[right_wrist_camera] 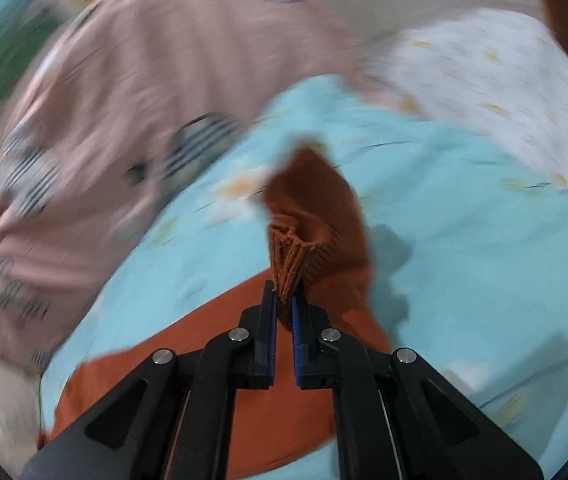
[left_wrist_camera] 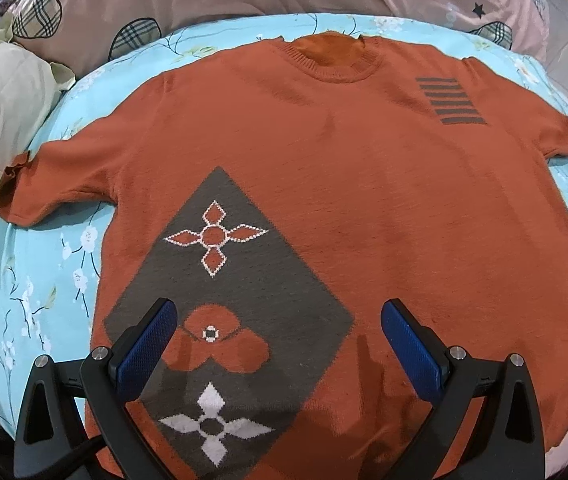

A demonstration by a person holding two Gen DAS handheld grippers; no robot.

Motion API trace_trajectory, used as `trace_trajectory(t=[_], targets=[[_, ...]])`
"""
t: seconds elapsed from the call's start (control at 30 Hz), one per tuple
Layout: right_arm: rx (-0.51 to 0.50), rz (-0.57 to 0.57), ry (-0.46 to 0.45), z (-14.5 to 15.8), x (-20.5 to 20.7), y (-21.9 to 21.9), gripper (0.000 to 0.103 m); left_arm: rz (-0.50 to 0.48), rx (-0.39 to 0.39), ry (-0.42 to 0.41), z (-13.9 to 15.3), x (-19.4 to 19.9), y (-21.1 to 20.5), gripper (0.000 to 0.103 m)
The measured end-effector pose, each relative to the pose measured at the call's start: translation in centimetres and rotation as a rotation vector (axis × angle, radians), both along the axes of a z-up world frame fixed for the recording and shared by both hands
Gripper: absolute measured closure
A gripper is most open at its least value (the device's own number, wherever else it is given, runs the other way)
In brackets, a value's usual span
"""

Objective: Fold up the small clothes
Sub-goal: 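Grasp the sleeve cuff with the right gripper and lift it, then lay the sleeve across the sweater body and open the right gripper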

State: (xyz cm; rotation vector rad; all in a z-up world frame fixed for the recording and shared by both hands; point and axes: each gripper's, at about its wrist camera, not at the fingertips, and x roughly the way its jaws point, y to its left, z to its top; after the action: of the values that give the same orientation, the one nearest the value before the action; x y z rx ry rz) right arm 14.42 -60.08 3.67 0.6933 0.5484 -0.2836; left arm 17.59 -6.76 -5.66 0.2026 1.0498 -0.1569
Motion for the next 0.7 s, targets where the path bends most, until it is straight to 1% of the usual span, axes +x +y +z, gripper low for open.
trace_trajectory(t=[0.1,0.13,0.17,0.23,0.27,0.3,0.33,0.4,0.47,0.57,0.7], targets=[[0.029,0.178,-0.019,0.8,2.2,7.8,0.096,0.002,-0.022,-0.014,0.4,-0.4,0.7,0.001],[0.053,0.257,-0.025,0.8,3.4,11.3,0.096,0.005,-0.03,-0.018,0.5,-0.5,0.9,0.001],[0.074,0.306,-0.024,0.6,4.2,13.6,0.096,0.007,-0.039,-0.02,0.7,-0.6,1.1,0.001],[0.142,0.409,-0.026,-0.1,6.1,18.7,0.096,0.013,-0.065,-0.028,1.0,-0.7,1.9,0.001],[0.18,0.476,-0.02,-0.7,7.6,22.3,0.096,0.015,-0.076,-0.03,1.1,-0.9,2.3,0.001],[0.193,0.509,-0.015,-1.1,8.4,24.0,0.096,0.017,-0.088,-0.033,1.3,-1.0,2.6,0.001],[0.206,0.558,-0.004,-1.6,9.6,26.8,0.096,0.019,-0.106,-0.035,1.4,-1.0,3.1,0.001],[0.232,0.616,0.026,-2.8,11.4,31.3,0.096,0.019,-0.16,-0.043,1.8,-1.2,4.2,0.001],[0.28,0.689,0.048,-4.2,13.2,35.8,0.096,0.021,-0.198,-0.07,2.2,-1.2,5.3,0.001],[0.27,0.763,0.086,-5.7,14.6,41.3,0.096,0.043,-0.245,-0.076,2.2,-0.5,6.9,0.001],[0.284,0.797,0.113,-7.0,16.1,44.6,0.096,0.085,-0.271,-0.076,1.8,1.3,8.6,0.001]])
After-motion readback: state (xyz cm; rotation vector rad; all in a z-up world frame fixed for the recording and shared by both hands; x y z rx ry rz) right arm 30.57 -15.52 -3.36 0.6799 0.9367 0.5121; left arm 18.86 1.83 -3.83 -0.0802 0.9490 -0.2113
